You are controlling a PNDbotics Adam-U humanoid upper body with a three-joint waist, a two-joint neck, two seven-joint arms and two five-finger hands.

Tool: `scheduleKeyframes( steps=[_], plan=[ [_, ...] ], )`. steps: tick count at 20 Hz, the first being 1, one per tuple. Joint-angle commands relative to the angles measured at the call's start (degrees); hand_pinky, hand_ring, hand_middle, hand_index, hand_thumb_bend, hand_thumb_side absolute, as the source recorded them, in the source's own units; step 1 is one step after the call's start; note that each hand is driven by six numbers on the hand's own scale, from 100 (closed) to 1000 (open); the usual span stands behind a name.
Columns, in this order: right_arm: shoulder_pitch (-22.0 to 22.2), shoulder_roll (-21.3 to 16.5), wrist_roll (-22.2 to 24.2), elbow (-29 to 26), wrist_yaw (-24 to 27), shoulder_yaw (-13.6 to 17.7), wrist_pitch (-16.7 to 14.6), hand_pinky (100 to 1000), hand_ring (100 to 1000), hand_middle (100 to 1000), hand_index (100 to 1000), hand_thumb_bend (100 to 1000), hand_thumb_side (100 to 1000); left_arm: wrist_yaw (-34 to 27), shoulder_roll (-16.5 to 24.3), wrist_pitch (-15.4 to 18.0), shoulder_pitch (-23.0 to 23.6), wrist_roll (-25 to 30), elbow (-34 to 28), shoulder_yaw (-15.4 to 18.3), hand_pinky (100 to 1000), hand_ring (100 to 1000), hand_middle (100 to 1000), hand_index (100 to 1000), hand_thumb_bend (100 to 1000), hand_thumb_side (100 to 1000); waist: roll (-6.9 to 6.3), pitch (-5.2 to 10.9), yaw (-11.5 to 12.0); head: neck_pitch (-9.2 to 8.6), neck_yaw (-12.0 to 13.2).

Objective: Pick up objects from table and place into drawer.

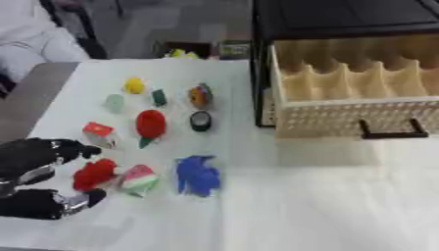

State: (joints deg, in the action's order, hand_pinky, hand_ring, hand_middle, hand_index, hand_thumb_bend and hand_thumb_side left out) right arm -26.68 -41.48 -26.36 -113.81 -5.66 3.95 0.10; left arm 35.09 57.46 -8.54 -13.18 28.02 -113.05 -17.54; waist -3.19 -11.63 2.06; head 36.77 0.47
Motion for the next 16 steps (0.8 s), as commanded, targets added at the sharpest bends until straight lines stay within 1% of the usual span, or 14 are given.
scheduleKeyframes(
  steps=[1,6,8,12,16],
  plan=[
    [-0.5,-0.9,0.2,-0.8,0.2,1.0,0.0,254,408,394,752,453,736,-0.4,2.0,-1.4,-1.2,-1.1,0.9,0.2,686,822,816,1000,391,1000,0.19,0.66,-0.1,-0.75,0.3],
    [-0.6,-0.6,0.3,-0.8,0.3,1.1,0.1,252,407,394,753,451,736,0.2,1.3,-2.4,-2.4,-2.6,4.1,-0.3,692,832,818,1000,392,1000,0.31,0.43,-0.4,-1.12,0.4],
    [-0.9,-0.4,0.5,-0.8,0.3,1.0,0.3,249,406,393,753,451,736,0.5,1.0,-2.5,-2.9,-2.9,5.5,-0.6,694,840,842,1000,401,1000,0.37,0.29,-0.5,-1.27,0.5],
    [-1.3,-0.1,0.8,-0.8,0.4,1.0,0.6,246,405,393,752,443,734,1.3,0.4,-1.9,-3.8,-2.5,7.9,-1.4,705,852,865,1000,434,1000,0.49,-0.10,-0.7,-1.68,0.6],
    [-1.3,0.1,0.9,-0.8,0.5,1.1,0.7,241,404,393,751,443,734,1.9,-0.1,-1.0,-4.4,-1.8,9.5,-1.6,706,853,859,1000,471,1000,0.62,-0.43,-0.8,-1.90,0.9]
  ],
)
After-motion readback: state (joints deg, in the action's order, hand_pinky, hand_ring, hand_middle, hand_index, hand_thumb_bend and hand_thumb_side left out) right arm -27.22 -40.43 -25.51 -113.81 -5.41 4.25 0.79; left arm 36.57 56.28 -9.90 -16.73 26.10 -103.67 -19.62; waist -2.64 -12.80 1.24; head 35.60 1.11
